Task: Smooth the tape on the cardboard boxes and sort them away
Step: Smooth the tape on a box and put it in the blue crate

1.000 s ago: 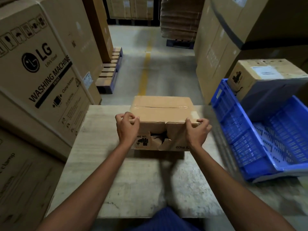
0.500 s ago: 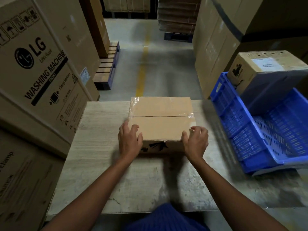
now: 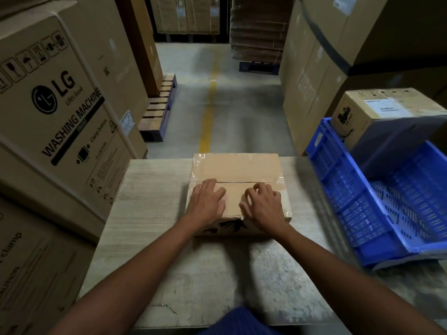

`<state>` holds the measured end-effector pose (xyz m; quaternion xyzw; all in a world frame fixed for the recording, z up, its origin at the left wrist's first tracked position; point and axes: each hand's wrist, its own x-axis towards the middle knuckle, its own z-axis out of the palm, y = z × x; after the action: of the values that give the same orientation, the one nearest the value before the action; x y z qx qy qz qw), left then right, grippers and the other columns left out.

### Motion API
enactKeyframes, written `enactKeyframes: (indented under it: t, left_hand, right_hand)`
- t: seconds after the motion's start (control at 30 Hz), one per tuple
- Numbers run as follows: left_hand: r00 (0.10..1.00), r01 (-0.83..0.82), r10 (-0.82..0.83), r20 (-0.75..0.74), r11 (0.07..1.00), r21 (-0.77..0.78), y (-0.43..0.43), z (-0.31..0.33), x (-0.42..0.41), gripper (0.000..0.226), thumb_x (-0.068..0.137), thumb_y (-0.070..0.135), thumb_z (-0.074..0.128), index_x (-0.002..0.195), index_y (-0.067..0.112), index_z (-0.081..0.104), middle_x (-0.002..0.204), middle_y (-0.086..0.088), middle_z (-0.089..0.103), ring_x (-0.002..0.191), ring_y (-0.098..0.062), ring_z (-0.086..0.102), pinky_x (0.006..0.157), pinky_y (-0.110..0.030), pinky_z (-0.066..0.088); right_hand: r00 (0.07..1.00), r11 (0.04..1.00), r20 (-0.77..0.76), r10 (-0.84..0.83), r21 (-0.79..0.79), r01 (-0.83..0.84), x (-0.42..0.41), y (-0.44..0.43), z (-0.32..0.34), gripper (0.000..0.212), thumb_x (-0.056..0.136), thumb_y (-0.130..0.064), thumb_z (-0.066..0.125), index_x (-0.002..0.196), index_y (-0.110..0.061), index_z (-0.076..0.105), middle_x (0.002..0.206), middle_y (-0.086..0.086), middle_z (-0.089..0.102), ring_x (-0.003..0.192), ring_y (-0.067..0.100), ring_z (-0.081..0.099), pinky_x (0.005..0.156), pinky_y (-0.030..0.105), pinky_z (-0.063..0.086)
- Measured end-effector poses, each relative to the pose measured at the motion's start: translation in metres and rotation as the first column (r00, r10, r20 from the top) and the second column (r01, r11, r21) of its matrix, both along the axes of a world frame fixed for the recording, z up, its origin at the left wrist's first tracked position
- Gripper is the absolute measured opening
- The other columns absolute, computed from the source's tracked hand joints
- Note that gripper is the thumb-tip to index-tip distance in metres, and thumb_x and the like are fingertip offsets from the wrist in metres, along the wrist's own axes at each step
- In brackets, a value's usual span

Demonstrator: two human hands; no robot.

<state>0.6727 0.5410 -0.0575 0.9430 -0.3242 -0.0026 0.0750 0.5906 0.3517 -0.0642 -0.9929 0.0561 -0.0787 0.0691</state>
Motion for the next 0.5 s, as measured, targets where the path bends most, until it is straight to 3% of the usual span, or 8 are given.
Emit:
enactKeyframes:
  t: [0.1, 0.2, 0.27, 0.33, 0.4, 0.43, 0.5]
  left_hand:
    - [0.995, 0.024, -0.021, -0.101, 0.999, 0.035, -0.002, -0.01, 0.006, 0.05, 0.103, 0.034, 0.036, 0.153, 0.029, 0.034, 0.166, -0.009, 0.014, 0.154, -0.027, 0.01, 0.124, -0.05, 0.008]
    - [0.994, 0.01, 0.001, -0.106, 0.995, 0.104, -0.003, -0.013, 0.007, 0.057, 0.105, 0.038, 0.029, 0.159, 0.025, 0.019, 0.168, -0.004, 0.009, 0.154, -0.022, 0.006, 0.124, -0.048, 0.005]
    - [0.996, 0.01, 0.001, -0.09, 0.993, 0.117, -0.006, -0.008, 0.012, 0.058, 0.104, 0.04, 0.03, 0.159, 0.023, 0.02, 0.166, -0.005, 0.019, 0.151, -0.024, 0.016, 0.122, -0.048, 0.013]
    - [0.999, 0.041, -0.039, -0.017, 0.99, 0.136, -0.01, 0.002, 0.021, 0.053, 0.103, 0.042, 0.033, 0.153, 0.025, 0.033, 0.153, -0.007, 0.037, 0.138, -0.026, 0.033, 0.112, -0.047, 0.028]
    - [0.998, 0.067, -0.069, 0.007, 0.988, 0.139, -0.013, 0.006, 0.031, 0.05, 0.102, 0.043, 0.034, 0.149, 0.027, 0.038, 0.145, -0.009, 0.042, 0.13, -0.027, 0.037, 0.109, -0.046, 0.032]
    - [0.998, 0.055, -0.053, -0.018, 0.99, 0.127, -0.013, 0.005, 0.034, 0.052, 0.103, 0.047, 0.032, 0.152, 0.029, 0.033, 0.153, -0.011, 0.035, 0.138, -0.029, 0.031, 0.115, -0.047, 0.027]
    - [0.994, -0.018, 0.031, -0.104, 0.992, 0.121, -0.009, -0.003, 0.037, 0.062, 0.102, 0.058, 0.026, 0.158, 0.035, 0.013, 0.168, -0.009, 0.001, 0.154, -0.029, 0.002, 0.123, -0.053, 0.007]
  right_hand:
    - [0.987, 0.999, -0.158, 0.036, 0.007, -0.036, 0.006, 0.001, -0.004, 0.065, 0.097, -0.056, 0.02, 0.146, -0.019, 0.042, 0.161, 0.015, 0.03, 0.148, 0.036, 0.027, 0.114, 0.054, 0.027]
    - [0.975, 1.0, -0.222, 0.03, -0.004, -0.031, 0.008, 0.001, -0.005, 0.077, 0.092, -0.059, 0.006, 0.153, -0.02, 0.035, 0.165, 0.013, 0.023, 0.152, 0.034, 0.02, 0.118, 0.054, 0.019]
    - [0.974, 0.999, -0.225, 0.038, -0.029, -0.046, 0.012, 0.001, 0.001, 0.075, 0.091, -0.061, 0.01, 0.145, -0.02, 0.041, 0.159, 0.013, 0.033, 0.146, 0.035, 0.031, 0.112, 0.053, 0.028]
    - [0.975, 0.996, -0.217, 0.037, -0.077, -0.055, 0.023, -0.001, 0.011, 0.065, 0.092, -0.064, 0.023, 0.133, -0.021, 0.047, 0.144, 0.011, 0.045, 0.131, 0.034, 0.043, 0.1, 0.051, 0.038]
    - [0.968, 0.995, -0.25, 0.029, -0.09, -0.053, 0.034, -0.007, 0.02, 0.062, 0.093, -0.068, 0.036, 0.135, -0.024, 0.045, 0.142, 0.011, 0.044, 0.129, 0.033, 0.043, 0.101, 0.054, 0.039]
    - [0.962, 0.997, -0.271, 0.019, -0.072, -0.04, 0.037, -0.011, 0.022, 0.067, 0.092, -0.07, 0.038, 0.142, -0.025, 0.04, 0.149, 0.014, 0.038, 0.136, 0.035, 0.037, 0.106, 0.059, 0.034]
    - [0.947, 1.0, -0.321, -0.018, -0.018, 0.013, 0.037, -0.019, 0.016, 0.082, 0.092, -0.078, 0.029, 0.156, -0.028, 0.022, 0.166, 0.018, 0.011, 0.152, 0.039, 0.012, 0.117, 0.064, 0.013]
